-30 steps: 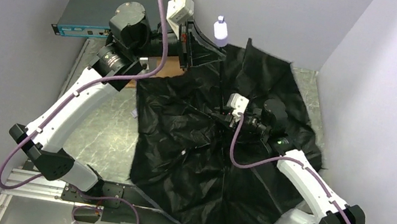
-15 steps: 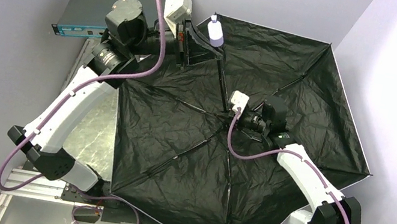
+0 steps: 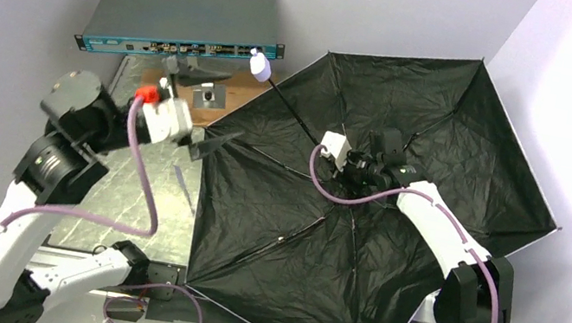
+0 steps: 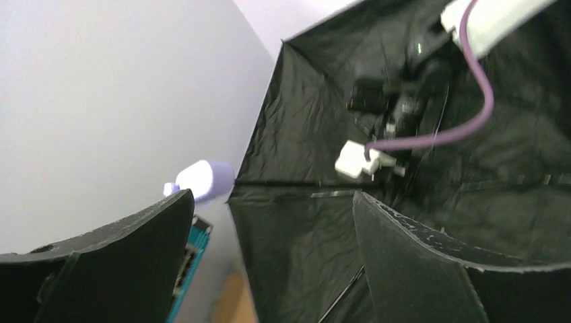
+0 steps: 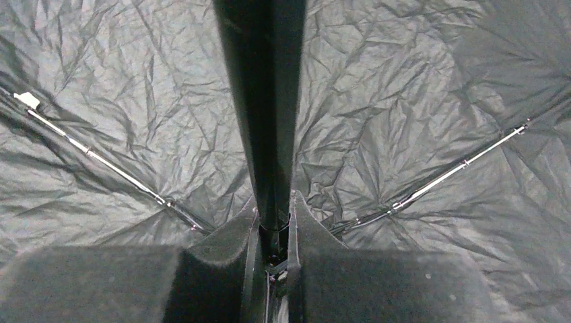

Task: Open the umbrella

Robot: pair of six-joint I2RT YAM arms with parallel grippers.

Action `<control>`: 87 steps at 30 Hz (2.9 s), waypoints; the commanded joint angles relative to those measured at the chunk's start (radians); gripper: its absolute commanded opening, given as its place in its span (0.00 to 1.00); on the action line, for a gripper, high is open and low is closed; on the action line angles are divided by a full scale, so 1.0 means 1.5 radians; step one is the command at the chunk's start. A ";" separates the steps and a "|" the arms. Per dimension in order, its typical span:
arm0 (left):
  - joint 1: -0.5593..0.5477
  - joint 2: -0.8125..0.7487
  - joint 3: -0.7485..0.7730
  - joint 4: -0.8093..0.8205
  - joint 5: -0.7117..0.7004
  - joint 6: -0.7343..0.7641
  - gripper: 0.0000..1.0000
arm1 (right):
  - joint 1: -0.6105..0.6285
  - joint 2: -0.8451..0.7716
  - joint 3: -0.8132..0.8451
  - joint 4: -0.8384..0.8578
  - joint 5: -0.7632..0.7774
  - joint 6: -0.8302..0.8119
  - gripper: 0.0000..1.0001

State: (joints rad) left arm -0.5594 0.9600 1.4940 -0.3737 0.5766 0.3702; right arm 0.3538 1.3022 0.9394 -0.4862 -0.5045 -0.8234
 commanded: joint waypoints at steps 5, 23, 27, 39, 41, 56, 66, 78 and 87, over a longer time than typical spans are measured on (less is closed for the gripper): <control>-0.060 -0.008 0.010 -0.256 -0.071 0.401 0.90 | 0.002 0.009 0.137 -0.191 0.139 -0.109 0.00; -0.247 0.142 -0.056 -0.118 -0.482 0.884 0.67 | 0.090 0.016 0.241 -0.320 0.351 -0.182 0.00; -0.238 0.151 -0.086 -0.102 -0.547 0.883 0.67 | 0.093 0.010 0.252 -0.309 0.415 -0.198 0.00; -0.238 0.180 -0.082 -0.083 -0.652 0.759 0.00 | 0.111 -0.017 0.253 -0.179 0.526 -0.285 0.00; -0.238 0.191 -0.055 -0.095 -0.660 0.695 0.00 | 0.110 -0.010 0.258 -0.132 0.544 -0.286 0.01; -0.237 0.202 -0.050 0.026 -0.717 0.561 0.00 | 0.097 0.005 0.254 -0.025 0.558 -0.307 0.64; -0.209 0.223 -0.036 0.100 -0.745 0.536 0.00 | 0.183 -0.098 0.297 -0.057 0.445 -0.193 0.92; -0.187 0.294 0.065 0.109 -0.742 0.499 0.00 | 0.247 -0.274 0.278 -0.046 0.311 0.051 0.98; -0.188 0.309 0.105 0.069 -0.736 0.438 0.00 | 0.196 -0.246 0.273 0.042 0.375 0.378 0.95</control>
State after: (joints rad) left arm -0.8421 1.4403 1.5612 -0.3573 -0.5125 1.1370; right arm 0.6899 0.9466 1.3811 -0.5289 0.1020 -0.5255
